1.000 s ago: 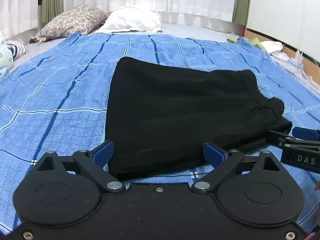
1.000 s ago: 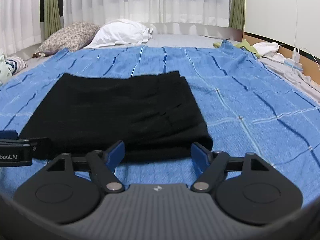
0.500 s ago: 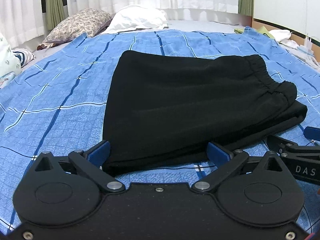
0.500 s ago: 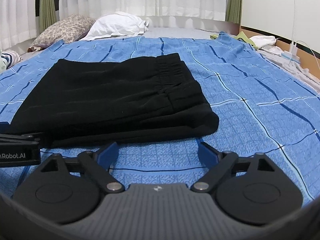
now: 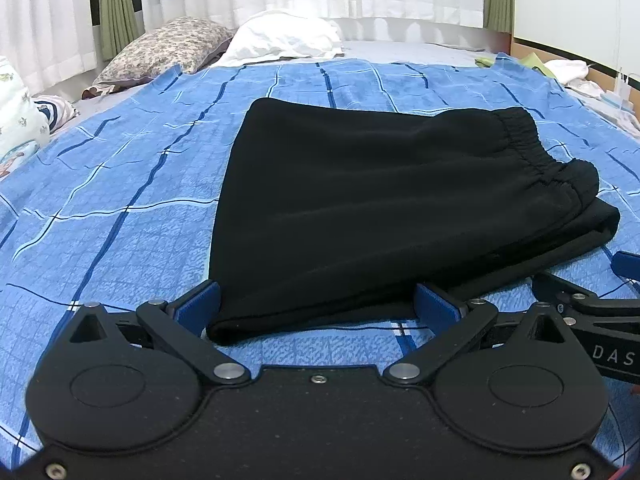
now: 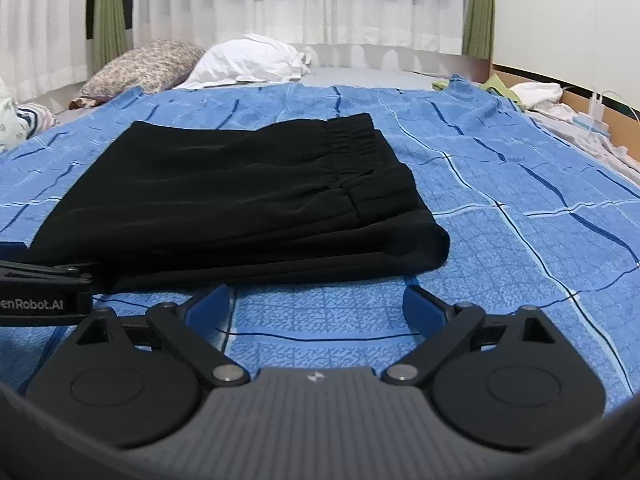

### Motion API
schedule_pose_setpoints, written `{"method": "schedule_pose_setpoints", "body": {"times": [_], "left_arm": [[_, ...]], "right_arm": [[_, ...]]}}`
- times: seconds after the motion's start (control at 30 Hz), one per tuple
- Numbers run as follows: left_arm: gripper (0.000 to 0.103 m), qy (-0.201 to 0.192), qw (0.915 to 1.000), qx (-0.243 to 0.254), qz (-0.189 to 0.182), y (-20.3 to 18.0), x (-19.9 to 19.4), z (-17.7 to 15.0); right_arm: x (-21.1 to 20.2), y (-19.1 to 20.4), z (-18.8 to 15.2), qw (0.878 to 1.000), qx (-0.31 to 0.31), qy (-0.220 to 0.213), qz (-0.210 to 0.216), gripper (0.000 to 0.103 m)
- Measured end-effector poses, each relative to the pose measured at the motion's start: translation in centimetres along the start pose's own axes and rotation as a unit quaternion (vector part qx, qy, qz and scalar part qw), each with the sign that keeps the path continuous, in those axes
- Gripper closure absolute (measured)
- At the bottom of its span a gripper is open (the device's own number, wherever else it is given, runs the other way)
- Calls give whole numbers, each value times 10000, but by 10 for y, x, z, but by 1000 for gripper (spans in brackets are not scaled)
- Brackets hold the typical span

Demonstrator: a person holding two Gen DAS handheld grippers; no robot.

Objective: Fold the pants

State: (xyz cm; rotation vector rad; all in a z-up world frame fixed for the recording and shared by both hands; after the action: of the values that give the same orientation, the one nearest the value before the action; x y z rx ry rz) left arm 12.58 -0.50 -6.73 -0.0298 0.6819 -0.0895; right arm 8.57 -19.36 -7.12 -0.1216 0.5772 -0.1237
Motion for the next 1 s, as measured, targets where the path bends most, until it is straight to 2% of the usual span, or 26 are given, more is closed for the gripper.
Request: {"method": "schedule_pose_setpoints", "body": {"times": [0.3, 0.47, 0.6, 1.0], "left_arm": [[0, 27, 10000, -12, -46, 2, -3, -3], [0, 60, 9999, -76, -100, 5, -5, -6], [0, 70, 9993, -310, -220, 12, -5, -8], [0, 91, 9994, -220, -233, 10, -4, -9]], "right_arm": [[-2, 5, -1, 9991, -53, -42, 409, 1], [-2, 5, -1, 9992, -80, -39, 401, 1], [0, 4, -2, 9990, -22, -3, 441, 0], [2, 4, -2, 9992, -51, 43, 400, 0]]}}
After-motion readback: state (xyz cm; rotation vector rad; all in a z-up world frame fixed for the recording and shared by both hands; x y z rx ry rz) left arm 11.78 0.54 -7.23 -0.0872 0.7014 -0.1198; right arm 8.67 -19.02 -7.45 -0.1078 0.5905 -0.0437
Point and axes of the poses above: each gripper's, at about its wrist camera, not at the fingertips, and x roughly the way its jaws point, y to its left, z to its top, the point moved 9 cm from there along x, roughly the way its jaws point, and after that the axes turned 11 degrees about -z, right-handed, at the moved point
